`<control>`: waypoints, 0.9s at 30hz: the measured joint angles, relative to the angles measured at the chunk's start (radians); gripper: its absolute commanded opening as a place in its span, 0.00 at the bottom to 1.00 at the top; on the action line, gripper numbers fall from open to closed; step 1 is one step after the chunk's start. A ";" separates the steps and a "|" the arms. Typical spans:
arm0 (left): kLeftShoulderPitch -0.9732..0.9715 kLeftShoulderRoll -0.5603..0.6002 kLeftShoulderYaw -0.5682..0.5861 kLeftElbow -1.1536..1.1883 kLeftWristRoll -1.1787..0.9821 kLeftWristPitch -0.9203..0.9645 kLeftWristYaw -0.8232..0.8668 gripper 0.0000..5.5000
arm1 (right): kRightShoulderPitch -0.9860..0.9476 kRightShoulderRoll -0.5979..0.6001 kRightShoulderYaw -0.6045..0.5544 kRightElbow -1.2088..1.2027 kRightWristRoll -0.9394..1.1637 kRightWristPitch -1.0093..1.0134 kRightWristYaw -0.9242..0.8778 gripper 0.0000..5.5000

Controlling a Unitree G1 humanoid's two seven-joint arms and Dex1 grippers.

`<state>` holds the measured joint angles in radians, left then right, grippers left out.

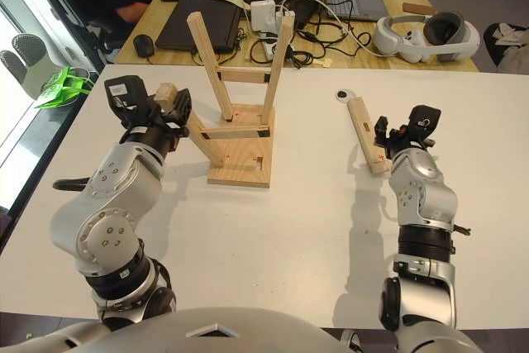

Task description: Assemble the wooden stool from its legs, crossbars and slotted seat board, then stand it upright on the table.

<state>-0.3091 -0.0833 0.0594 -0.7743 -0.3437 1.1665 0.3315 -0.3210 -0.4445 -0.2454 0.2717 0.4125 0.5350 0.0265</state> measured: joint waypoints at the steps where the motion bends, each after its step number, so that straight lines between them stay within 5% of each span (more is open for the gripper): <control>1: -0.005 -0.002 0.001 0.000 0.001 0.000 -0.003 0.52 | 0.002 -0.014 0.009 0.034 -0.008 0.006 0.048 0.69; 11: -0.056 -0.035 0.021 -0.001 0.026 -0.001 -0.013 0.52 | -0.036 -0.110 0.047 0.331 -0.090 -0.030 0.321 0.69; 21: -0.129 -0.034 0.094 0.004 0.061 -0.020 -0.018 0.52 | -0.071 -0.113 0.047 0.397 -0.125 -0.048 0.399 0.37; 27: -0.213 -0.023 0.150 0.036 0.075 -0.050 -0.021 0.52 | -0.071 -0.067 0.050 0.372 -0.148 -0.082 0.373 0.37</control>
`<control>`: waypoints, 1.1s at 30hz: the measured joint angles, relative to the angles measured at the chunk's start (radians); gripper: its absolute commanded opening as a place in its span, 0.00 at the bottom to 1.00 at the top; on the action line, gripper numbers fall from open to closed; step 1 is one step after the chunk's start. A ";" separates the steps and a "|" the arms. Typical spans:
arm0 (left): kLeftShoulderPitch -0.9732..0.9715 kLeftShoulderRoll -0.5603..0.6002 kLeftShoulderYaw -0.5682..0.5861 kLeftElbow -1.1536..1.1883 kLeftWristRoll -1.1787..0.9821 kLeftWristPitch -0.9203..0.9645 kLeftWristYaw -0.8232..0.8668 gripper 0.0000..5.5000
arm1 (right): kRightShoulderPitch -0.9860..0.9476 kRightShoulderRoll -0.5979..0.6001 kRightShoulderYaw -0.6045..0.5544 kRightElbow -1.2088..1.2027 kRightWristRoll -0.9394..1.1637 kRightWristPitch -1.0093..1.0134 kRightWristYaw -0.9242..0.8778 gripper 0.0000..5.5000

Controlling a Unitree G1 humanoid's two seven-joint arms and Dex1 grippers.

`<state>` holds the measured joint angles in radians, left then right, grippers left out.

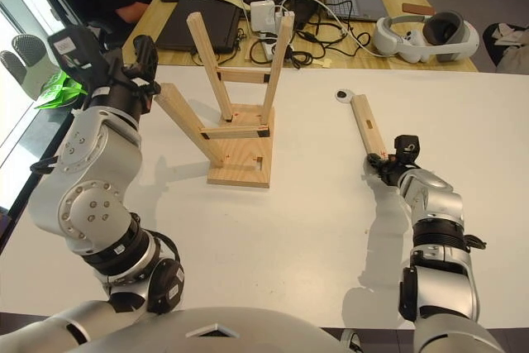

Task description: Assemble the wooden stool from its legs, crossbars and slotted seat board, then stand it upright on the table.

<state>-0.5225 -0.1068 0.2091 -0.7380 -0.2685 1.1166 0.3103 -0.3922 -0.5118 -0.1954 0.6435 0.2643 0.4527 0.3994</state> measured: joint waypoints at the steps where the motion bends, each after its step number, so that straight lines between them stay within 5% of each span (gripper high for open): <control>1: -0.011 0.003 0.009 0.010 0.001 -0.004 -0.001 0.52 | 0.000 0.005 0.000 -0.002 -0.007 -0.007 -0.010 0.37; 33: -0.267 0.030 0.039 0.251 -0.014 -0.188 -0.031 0.52 | -0.080 0.153 -0.022 -0.487 -0.013 -0.069 -0.155 0.37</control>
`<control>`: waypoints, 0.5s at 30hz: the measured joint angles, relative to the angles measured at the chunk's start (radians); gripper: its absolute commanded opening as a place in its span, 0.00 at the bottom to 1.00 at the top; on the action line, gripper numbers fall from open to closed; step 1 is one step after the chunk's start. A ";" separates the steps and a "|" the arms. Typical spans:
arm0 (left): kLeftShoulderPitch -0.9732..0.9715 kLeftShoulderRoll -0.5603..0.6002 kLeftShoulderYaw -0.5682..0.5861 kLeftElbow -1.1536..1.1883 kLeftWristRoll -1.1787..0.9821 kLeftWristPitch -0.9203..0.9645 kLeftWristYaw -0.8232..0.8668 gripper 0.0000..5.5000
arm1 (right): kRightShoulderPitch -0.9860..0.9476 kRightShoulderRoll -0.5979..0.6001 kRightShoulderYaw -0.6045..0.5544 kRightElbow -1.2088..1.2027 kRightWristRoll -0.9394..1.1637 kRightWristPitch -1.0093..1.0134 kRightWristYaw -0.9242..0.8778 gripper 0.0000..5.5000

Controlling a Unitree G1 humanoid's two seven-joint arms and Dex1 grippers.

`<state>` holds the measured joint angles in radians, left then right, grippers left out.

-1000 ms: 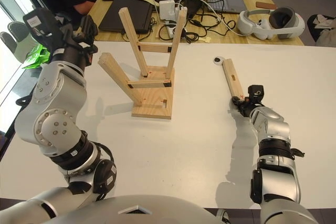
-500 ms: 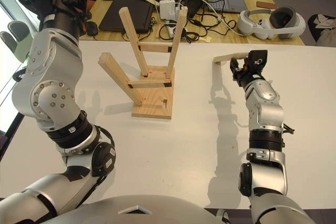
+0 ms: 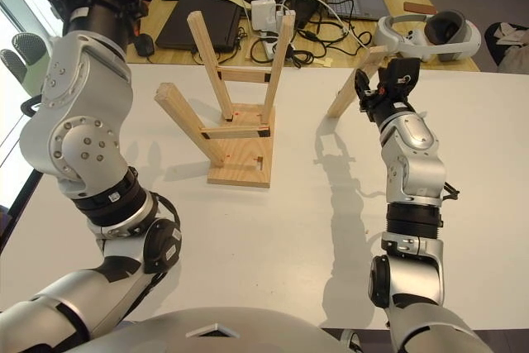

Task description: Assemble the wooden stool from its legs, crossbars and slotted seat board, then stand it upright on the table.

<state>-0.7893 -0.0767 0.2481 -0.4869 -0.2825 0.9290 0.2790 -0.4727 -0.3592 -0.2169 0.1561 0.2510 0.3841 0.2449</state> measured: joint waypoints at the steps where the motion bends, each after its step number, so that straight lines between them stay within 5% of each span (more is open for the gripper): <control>1: -0.005 -0.018 -0.002 0.001 -0.016 0.009 0.000 0.52 | -0.009 0.000 -0.001 0.000 0.002 0.001 0.000 0.37; 8: -0.028 -0.039 0.008 0.026 -0.104 0.078 0.024 0.52 | -0.004 -0.003 -0.014 -0.102 0.066 0.110 0.011 0.37; 15: -0.031 -0.039 0.023 -0.002 -0.128 0.093 0.069 0.52 | 0.384 -0.061 -0.017 -0.414 0.201 0.485 0.077 0.37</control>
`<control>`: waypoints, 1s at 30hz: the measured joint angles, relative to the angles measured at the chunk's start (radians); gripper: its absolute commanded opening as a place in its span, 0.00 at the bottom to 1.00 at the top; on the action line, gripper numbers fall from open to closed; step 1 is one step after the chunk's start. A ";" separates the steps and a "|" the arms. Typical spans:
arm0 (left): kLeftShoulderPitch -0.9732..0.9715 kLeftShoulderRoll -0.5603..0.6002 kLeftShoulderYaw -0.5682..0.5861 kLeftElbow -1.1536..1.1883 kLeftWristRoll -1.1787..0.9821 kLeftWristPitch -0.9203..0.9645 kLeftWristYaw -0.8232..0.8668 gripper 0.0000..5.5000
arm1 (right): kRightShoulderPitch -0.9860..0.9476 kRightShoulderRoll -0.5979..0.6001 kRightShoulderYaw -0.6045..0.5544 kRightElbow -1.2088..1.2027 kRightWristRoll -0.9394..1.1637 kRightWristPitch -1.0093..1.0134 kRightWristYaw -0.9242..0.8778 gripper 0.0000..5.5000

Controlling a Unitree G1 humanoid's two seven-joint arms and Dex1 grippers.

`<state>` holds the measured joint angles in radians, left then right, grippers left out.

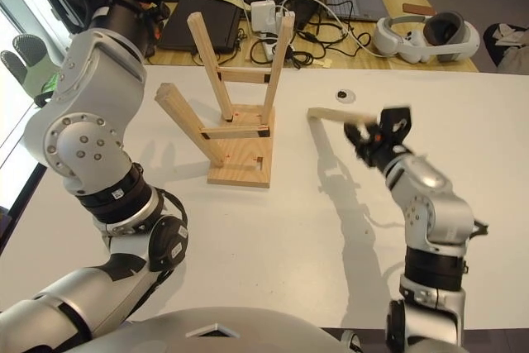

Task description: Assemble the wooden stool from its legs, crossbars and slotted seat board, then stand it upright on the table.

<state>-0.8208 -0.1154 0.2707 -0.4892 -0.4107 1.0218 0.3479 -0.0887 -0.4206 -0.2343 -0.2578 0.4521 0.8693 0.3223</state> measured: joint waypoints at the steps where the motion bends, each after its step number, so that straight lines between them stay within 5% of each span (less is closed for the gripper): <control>1: 0.000 0.000 -0.001 -0.001 -0.003 0.001 0.004 0.52 | 0.051 -0.014 -0.003 -0.048 0.020 0.050 0.012 0.37; 11: 0.003 -0.002 -0.037 -0.014 -0.026 0.013 0.040 0.52 | 0.134 -0.061 -0.066 -0.106 0.075 0.224 0.019 0.37; 21: 0.033 -0.004 -0.076 -0.018 -0.045 0.034 0.057 0.52 | 0.104 0.019 -0.072 -0.123 0.100 0.251 -0.033 0.70; 30: 0.036 -0.004 -0.077 -0.019 -0.054 0.028 0.063 0.52 | -0.079 0.228 -0.269 -0.093 0.224 0.258 -0.208 0.70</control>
<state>-0.7845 -0.1192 0.1936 -0.5083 -0.4651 1.0494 0.4108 -0.1677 -0.1925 -0.5034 -0.3505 0.6758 1.1276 0.1139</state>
